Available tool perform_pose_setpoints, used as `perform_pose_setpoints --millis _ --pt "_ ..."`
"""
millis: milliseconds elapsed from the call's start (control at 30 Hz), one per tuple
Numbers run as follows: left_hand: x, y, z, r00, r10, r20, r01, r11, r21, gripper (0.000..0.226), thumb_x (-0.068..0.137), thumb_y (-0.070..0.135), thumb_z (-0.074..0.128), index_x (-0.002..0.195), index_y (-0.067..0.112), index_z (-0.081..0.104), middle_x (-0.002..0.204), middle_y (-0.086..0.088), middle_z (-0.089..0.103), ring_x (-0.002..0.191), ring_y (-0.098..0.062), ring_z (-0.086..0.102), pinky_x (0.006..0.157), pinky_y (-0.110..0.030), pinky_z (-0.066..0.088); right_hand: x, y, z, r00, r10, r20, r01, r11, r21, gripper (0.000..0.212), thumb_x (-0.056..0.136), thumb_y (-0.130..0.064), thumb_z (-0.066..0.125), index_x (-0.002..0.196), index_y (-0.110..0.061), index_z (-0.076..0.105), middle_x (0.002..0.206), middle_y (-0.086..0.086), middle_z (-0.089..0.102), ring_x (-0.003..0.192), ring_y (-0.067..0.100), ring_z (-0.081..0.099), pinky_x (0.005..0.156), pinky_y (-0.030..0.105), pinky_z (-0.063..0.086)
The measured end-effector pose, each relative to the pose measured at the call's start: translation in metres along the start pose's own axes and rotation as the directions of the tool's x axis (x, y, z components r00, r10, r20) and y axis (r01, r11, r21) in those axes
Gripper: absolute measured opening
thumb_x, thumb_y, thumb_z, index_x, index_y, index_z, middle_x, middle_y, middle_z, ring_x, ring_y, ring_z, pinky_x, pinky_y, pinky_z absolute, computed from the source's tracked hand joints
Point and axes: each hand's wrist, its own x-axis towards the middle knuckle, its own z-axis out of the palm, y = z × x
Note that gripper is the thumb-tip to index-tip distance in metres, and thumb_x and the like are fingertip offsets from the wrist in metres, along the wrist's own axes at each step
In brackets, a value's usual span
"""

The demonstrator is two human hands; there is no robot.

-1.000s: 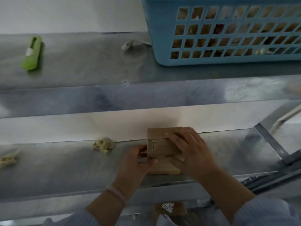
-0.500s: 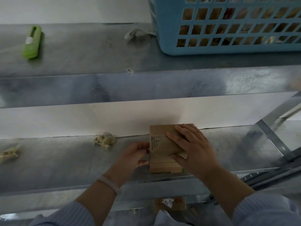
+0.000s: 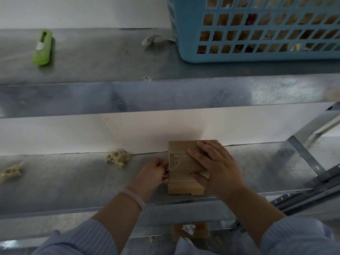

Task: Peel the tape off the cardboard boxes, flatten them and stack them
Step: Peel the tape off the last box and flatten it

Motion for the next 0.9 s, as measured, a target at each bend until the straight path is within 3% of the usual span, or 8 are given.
perform_pose_setpoints --millis 100,200,300,500,600,700,800,900 --pt "0.0 -0.004 -0.001 0.999 0.004 -0.035 -0.006 0.999 -0.046 0.018 0.098 0.021 0.053 0.083 0.013 0.06 0.088 -0.01 0.067 0.084 -0.021 0.064 0.067 -0.03 0.05 0.0 0.0 0.001 1.0 0.006 0.0 -0.006 1.0 0.012 0.064 0.073 -0.053 0.069 0.133 -0.032 0.059 0.14 0.0 0.053 0.133 0.022 0.044 0.116 0.042 0.029" --pt "-0.002 -0.004 -0.003 0.998 0.025 -0.062 -0.028 0.998 -0.048 0.014 0.095 0.02 0.057 0.086 0.013 0.066 0.095 -0.012 0.071 0.092 -0.021 0.067 0.069 -0.029 0.053 0.0 0.0 0.001 1.0 0.002 0.002 -0.002 1.0 0.01 0.065 0.072 -0.052 0.071 0.133 -0.032 0.059 0.139 0.0 0.053 0.133 0.023 0.045 0.114 0.045 0.034" --pt "-0.001 0.0 0.0 0.991 0.036 -0.127 -0.034 0.999 0.018 0.017 0.095 0.016 0.058 0.079 0.014 0.063 0.089 -0.013 0.069 0.088 -0.023 0.066 0.068 -0.029 0.052 -0.002 0.0 0.002 1.0 0.003 -0.003 -0.003 1.0 0.009 0.065 0.072 -0.052 0.07 0.132 -0.031 0.059 0.139 0.001 0.054 0.133 0.023 0.045 0.112 0.047 0.036" --pt "-0.003 0.006 0.005 0.999 -0.011 -0.032 0.014 0.995 0.097 0.02 0.1 0.015 0.044 0.086 0.01 0.057 0.078 -0.008 0.064 0.073 -0.019 0.063 0.061 -0.027 0.052 -0.003 0.0 0.003 1.0 0.013 0.006 -0.013 1.0 0.004 0.065 0.072 -0.053 0.07 0.133 -0.031 0.059 0.14 0.001 0.053 0.133 0.023 0.045 0.11 0.049 0.038" --pt "-0.011 0.005 0.004 0.999 0.012 -0.044 -0.013 1.0 -0.018 0.019 0.1 0.013 0.046 0.085 0.009 0.057 0.078 -0.009 0.065 0.071 -0.018 0.063 0.061 -0.026 0.052 -0.002 0.001 0.004 1.0 0.017 0.011 -0.017 1.0 0.017 0.065 0.072 -0.052 0.071 0.133 -0.031 0.059 0.14 0.001 0.053 0.133 0.023 0.045 0.109 0.049 0.038" --pt "-0.026 0.002 0.0 0.99 0.122 -0.077 -0.132 0.979 -0.154 0.021 0.1 0.017 0.048 0.088 0.009 0.063 0.086 -0.01 0.071 0.08 -0.02 0.068 0.068 -0.027 0.055 0.004 0.0 0.003 1.0 0.025 0.016 -0.025 1.0 0.01 0.065 0.073 -0.053 0.069 0.133 -0.031 0.059 0.138 0.002 0.054 0.131 0.025 0.047 0.11 0.048 0.038" --pt "-0.032 -0.001 -0.001 0.941 0.293 -0.172 -0.295 0.955 0.012 0.006 0.09 0.022 0.064 0.084 0.02 0.066 0.084 -0.005 0.073 0.082 -0.02 0.07 0.076 -0.036 0.057 0.017 -0.003 -0.002 0.998 0.05 0.028 -0.049 0.998 -0.026 0.064 0.073 -0.059 0.06 0.131 -0.031 0.06 0.134 0.001 0.057 0.126 0.024 0.049 0.11 0.044 0.038" --pt "-0.032 0.007 0.003 0.891 0.382 -0.245 -0.339 0.919 0.201 0.019 0.076 0.025 0.079 0.079 0.024 0.06 0.074 0.007 0.067 0.068 0.001 0.062 0.063 -0.017 0.05 0.029 -0.006 -0.007 0.994 0.089 0.063 -0.084 0.994 -0.074 0.067 0.071 -0.064 0.053 0.129 -0.033 0.061 0.13 -0.001 0.059 0.12 0.024 0.052 0.104 0.042 0.04"
